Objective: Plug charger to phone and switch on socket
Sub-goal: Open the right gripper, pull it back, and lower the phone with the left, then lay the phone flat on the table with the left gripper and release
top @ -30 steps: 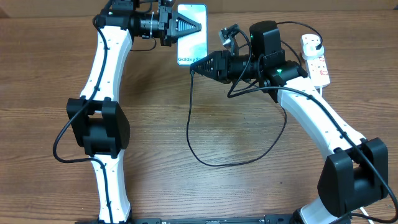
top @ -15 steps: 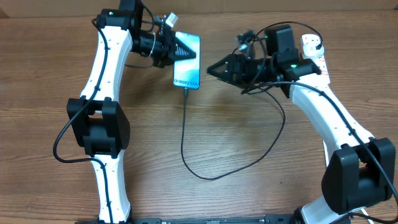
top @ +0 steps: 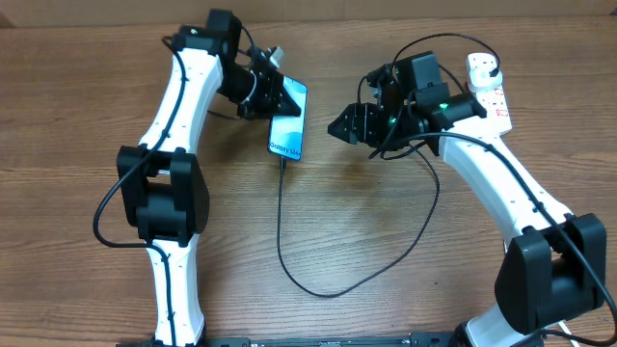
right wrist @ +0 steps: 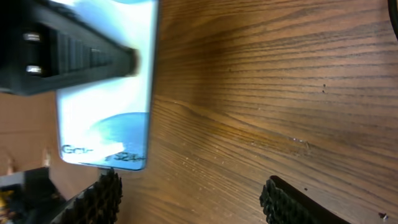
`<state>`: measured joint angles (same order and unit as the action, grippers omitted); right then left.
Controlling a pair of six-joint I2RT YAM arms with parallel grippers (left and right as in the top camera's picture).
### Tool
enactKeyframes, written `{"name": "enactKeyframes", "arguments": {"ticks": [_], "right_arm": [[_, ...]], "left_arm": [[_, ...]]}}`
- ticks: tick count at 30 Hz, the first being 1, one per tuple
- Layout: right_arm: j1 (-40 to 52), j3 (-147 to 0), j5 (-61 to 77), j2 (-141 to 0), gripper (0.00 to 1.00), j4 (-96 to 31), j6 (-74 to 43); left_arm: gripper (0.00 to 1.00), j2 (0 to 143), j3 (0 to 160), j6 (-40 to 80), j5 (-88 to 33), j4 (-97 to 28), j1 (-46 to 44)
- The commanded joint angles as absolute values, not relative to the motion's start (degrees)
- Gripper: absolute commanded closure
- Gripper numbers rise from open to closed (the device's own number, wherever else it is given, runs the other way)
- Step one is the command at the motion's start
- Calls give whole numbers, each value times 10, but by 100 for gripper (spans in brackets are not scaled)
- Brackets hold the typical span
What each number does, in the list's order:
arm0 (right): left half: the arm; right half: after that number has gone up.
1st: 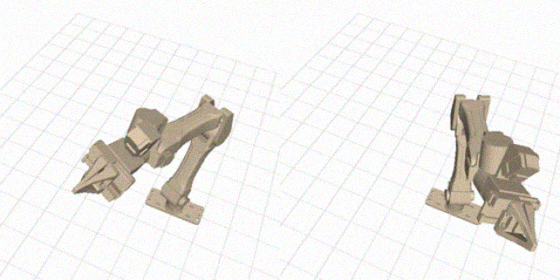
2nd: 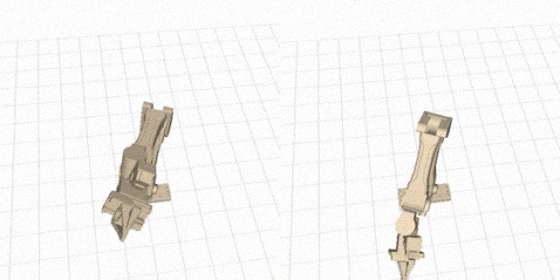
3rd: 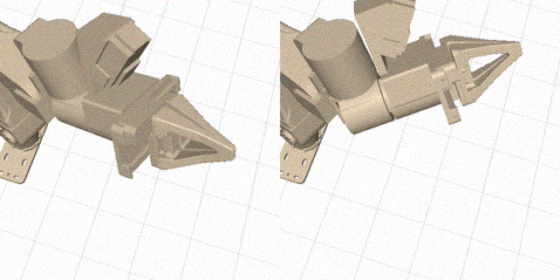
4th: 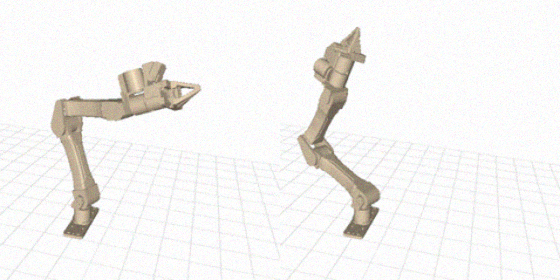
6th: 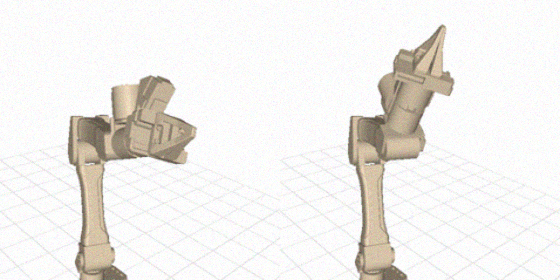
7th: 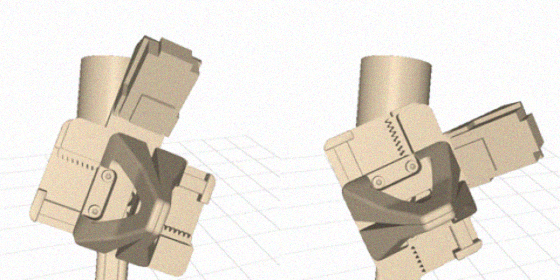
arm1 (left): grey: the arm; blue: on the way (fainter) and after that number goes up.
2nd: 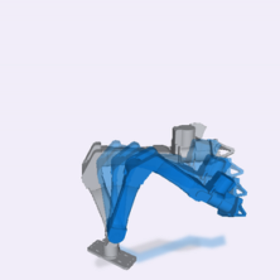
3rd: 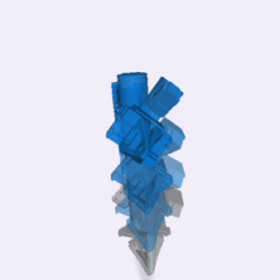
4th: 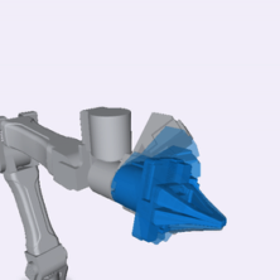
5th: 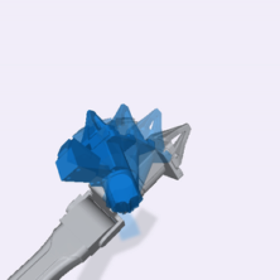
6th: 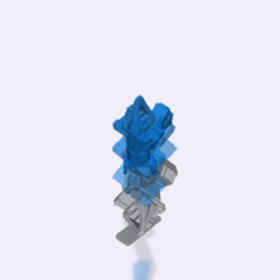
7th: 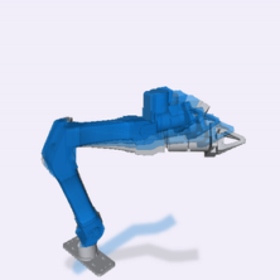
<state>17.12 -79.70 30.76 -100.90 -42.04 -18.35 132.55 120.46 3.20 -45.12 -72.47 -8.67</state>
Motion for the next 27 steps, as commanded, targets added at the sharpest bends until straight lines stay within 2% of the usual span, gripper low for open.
{"name": "enactKeyframes", "arguments": {"ticks": [1,8,10,14,27], "right_arm": [[176,-799,274,-1016,28,-419,-175],[176,-799,270,-1020,27,-420,-175],[176,-799,270,-1020,27,-420,-175],[176,-799,270,-1020,25,-420,-175],[176,-799,264,-1020,24,-421,-175]], "left_arm": [[96,1318,1159,54,-445,-698,-87],[96,1318,1076,70,-437,-616,-87],[96,1319,1064,86,-391,-606,-87],[96,1319,1049,103,-323,-600,-90],[96,1319,1038,103,-281,-592,-91]]}}
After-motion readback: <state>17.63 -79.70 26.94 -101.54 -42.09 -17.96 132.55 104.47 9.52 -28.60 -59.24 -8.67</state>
